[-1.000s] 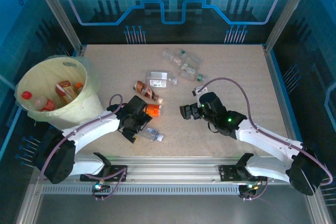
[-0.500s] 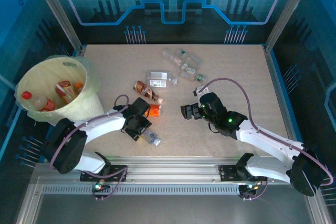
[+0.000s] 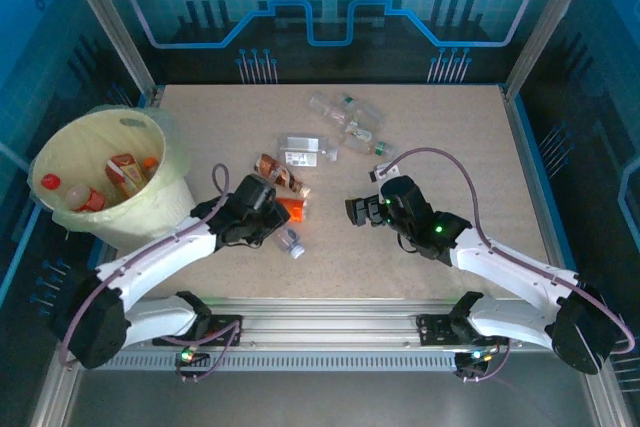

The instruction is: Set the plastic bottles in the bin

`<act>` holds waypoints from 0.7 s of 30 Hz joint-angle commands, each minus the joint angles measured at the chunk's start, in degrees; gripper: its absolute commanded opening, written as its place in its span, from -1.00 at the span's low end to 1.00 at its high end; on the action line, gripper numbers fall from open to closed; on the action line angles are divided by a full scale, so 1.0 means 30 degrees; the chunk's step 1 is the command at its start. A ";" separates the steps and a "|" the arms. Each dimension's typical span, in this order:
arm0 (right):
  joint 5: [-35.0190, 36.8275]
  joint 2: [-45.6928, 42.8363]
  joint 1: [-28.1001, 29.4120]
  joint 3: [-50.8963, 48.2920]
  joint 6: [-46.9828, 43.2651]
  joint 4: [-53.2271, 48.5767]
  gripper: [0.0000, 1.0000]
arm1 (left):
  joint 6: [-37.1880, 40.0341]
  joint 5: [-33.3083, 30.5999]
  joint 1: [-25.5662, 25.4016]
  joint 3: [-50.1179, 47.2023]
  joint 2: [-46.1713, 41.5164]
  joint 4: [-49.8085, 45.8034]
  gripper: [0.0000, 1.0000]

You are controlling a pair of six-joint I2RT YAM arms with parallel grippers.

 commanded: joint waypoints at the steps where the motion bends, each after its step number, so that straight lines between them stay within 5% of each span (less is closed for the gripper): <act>1: 0.0428 -0.0318 -0.0258 0.0205 0.0142 0.0378 0.99 | 0.2863 -0.1970 -0.0126 0.2553 -0.1235 -0.1408 0.02; 10: 0.0590 -0.0611 -0.0312 0.0184 0.0081 0.0297 1.00 | 1.1484 -0.8810 0.0814 1.1566 -0.1564 -0.7120 0.02; 21: 0.0583 -0.0641 -0.0470 0.0329 -0.0067 0.0313 1.00 | 1.9068 -1.3408 0.8096 1.3547 -0.2057 -0.3963 0.04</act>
